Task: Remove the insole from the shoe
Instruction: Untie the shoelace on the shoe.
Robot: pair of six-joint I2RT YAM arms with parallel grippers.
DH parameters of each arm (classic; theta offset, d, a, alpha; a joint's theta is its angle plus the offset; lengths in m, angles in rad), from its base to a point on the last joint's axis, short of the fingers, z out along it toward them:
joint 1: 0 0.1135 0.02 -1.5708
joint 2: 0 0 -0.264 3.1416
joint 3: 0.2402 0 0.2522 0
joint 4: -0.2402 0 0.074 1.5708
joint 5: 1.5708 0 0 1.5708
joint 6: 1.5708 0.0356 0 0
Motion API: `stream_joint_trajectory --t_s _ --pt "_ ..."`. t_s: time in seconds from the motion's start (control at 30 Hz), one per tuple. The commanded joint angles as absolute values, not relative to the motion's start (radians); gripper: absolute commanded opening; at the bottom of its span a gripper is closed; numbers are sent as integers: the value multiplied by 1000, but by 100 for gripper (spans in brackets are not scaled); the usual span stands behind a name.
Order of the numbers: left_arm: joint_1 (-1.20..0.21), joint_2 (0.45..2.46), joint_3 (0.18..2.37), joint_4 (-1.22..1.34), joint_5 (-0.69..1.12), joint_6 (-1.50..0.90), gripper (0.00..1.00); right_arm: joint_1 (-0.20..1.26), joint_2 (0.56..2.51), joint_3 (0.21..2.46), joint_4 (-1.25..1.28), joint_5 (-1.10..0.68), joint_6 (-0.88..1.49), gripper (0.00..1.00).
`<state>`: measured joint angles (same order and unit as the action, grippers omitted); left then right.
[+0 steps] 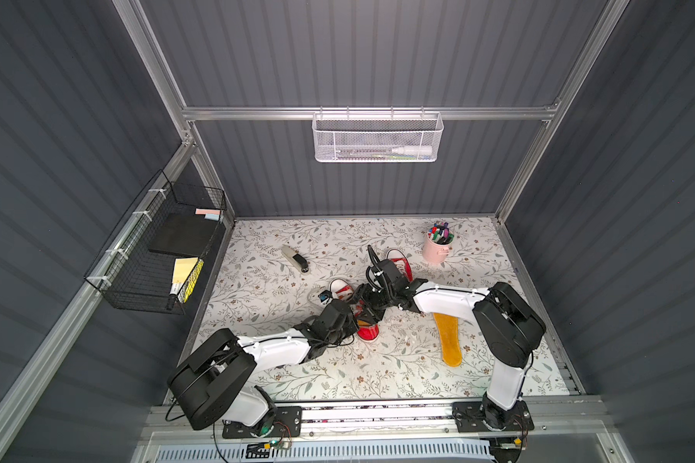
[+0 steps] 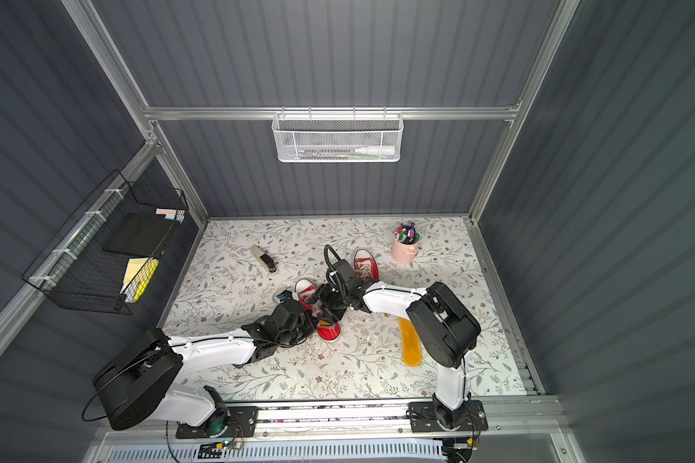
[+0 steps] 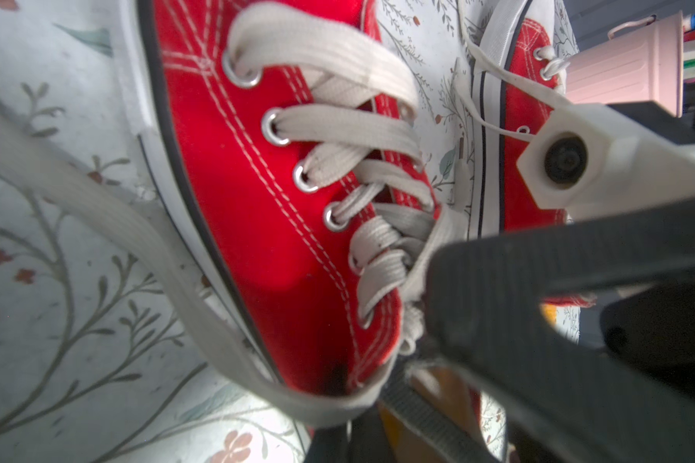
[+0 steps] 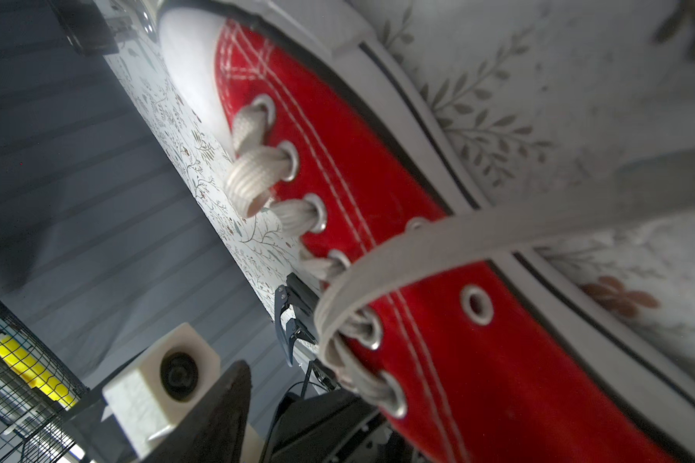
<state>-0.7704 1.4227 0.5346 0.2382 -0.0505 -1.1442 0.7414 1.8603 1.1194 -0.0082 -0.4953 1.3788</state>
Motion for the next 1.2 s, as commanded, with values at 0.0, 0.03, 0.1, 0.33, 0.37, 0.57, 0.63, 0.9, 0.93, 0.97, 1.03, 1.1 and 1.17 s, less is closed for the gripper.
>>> stream_joint_trajectory --t_s 0.0,0.03,0.1,0.33,0.37,0.57,0.63,0.9,0.93,0.97,1.03,1.1,1.17 --pt "-790 1371 552 201 15 -1098 0 726 1846 1147 22 -408 1305 67" --pt "-791 1366 558 179 5 -1094 0 726 1841 1149 2 -404 1293 67" --pt "-791 1364 566 149 -9 -1093 0 727 1835 1153 -18 -404 1281 68" --pt "-791 1397 581 151 5 -1092 0 734 1839 1149 82 -445 1322 67" --pt "-790 1401 581 156 7 -1098 0 736 1840 1150 101 -453 1328 67" --pt "-791 1398 562 169 16 -1115 0 739 1836 1135 229 -457 1357 61" --pt "-790 1393 555 168 12 -1122 0 739 1832 1125 272 -460 1370 59" --pt "-788 1405 560 164 15 -1124 0 742 1788 1103 289 -456 1368 52" --pt "-786 1405 559 164 17 -1125 0 744 1781 1097 288 -456 1366 52" --pt "-786 1407 559 163 19 -1126 0 744 1776 1094 288 -455 1365 51" --pt "-784 1415 559 163 26 -1129 0 748 1764 1086 286 -457 1359 50" --pt "-782 1420 561 162 28 -1131 0 750 1753 1078 275 -460 1352 50" --pt "-781 1427 561 166 34 -1131 0 754 1744 1061 273 -455 1348 49"
